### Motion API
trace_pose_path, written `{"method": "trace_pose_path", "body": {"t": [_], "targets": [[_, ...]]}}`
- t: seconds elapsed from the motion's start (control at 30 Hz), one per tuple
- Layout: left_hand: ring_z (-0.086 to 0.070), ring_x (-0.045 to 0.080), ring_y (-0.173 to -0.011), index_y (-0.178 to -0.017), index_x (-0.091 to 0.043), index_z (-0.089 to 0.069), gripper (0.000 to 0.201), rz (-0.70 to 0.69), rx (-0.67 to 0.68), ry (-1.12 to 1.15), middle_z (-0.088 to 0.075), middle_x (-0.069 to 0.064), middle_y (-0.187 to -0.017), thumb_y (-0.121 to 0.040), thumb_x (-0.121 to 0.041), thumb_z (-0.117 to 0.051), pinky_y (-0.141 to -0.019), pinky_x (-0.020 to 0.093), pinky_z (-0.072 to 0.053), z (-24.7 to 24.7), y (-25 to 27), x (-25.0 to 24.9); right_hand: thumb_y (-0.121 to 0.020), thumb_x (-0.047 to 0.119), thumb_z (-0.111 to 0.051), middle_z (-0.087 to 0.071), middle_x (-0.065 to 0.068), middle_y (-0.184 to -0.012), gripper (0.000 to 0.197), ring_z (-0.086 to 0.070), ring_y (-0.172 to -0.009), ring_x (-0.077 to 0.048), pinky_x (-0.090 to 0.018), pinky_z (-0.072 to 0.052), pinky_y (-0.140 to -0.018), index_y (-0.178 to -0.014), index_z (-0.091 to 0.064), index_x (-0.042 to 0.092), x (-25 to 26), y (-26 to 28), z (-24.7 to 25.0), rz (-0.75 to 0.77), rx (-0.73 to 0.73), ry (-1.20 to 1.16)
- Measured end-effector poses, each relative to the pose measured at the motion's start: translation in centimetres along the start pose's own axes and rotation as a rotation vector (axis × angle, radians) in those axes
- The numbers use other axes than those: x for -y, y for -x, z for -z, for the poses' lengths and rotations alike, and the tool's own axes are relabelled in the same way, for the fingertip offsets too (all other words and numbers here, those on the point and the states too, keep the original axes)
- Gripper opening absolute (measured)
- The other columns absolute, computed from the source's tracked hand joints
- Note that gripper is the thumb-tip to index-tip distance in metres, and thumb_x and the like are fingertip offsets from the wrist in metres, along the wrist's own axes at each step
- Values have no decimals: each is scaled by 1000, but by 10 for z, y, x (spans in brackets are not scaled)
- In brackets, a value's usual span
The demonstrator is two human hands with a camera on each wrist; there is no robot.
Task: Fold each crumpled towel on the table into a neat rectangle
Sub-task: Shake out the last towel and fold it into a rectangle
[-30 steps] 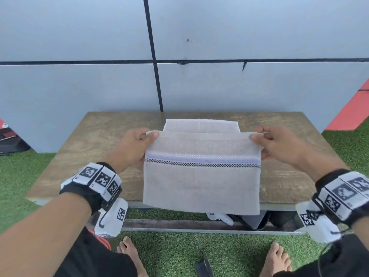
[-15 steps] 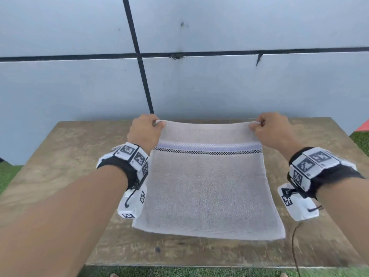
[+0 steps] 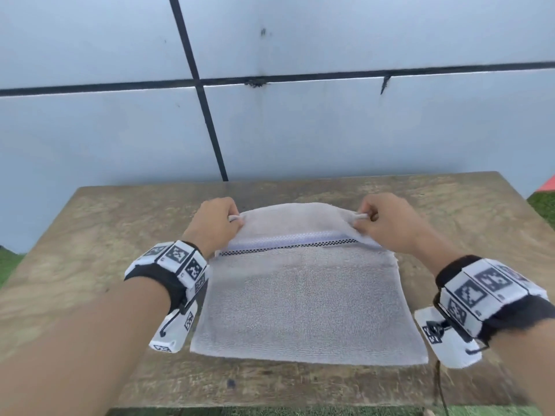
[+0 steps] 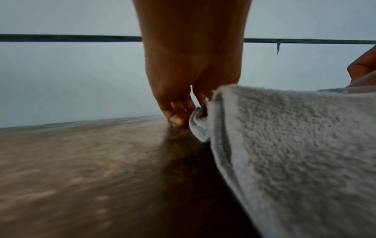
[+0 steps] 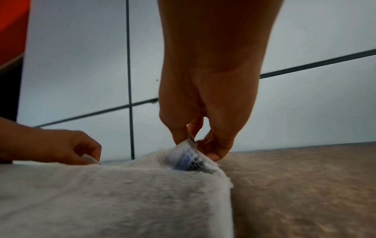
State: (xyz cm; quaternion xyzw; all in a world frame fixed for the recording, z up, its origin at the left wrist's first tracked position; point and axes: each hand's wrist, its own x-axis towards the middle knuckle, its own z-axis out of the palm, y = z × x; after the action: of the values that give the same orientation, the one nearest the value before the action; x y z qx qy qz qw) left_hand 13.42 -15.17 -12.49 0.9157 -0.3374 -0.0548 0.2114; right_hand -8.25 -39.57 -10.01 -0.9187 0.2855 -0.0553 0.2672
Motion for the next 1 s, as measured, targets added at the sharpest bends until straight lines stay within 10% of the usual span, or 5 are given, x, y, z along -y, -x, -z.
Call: {"method": "trace_pose_path", "body": {"t": [0.23,0.37,0.5,0.83,1.0], "targets": [[-61,21,-79,-93,-12,-66,15,130,365,-322,-68,6,-91,-83,-21,-73,-60,29,-46,42,51,-1,-88,15,-71,-57,9,-57,20,-47,-47,-6,-20,-38,-47,-72,-59,19,42,84,-4,121,61,-252],[-55,10,-95,-99,-32,-61,30,-181,179,6,-57,-9,-95,-76,-28,-81,-83,29,-45,44,87,-27,-90,14,-71,-63,4,-68,15,-48,-51,-8,-23,-42,-48,-80,-61,17,50,125,-13,199,1,-406],[-56,5,-97,-100,-24,-69,28,-492,186,345,-66,-8,-99,-78,-28,-84,-84,20,-43,28,123,-82,-86,13,-75,-63,6,-81,21,-58,-67,-1,-11,-41,-57,-77,-60,25,61,134,-20,304,-104,-349],[-64,16,-73,-83,-18,-67,9,-401,22,631,-67,-4,-78,-90,-18,-73,-67,42,-50,-19,118,-83,-89,10,-75,-75,3,-96,15,-71,-88,-7,-15,-51,-75,-101,-68,16,68,120,-26,269,53,-640],[-69,12,-89,-94,-17,-73,9,-345,11,705,-73,-7,-90,-90,-10,-72,-86,41,-52,-14,109,-83,-96,-1,-61,-72,-11,-105,21,-73,-90,-15,-26,-56,-78,-112,-65,12,65,107,-22,105,-60,-895]]}}
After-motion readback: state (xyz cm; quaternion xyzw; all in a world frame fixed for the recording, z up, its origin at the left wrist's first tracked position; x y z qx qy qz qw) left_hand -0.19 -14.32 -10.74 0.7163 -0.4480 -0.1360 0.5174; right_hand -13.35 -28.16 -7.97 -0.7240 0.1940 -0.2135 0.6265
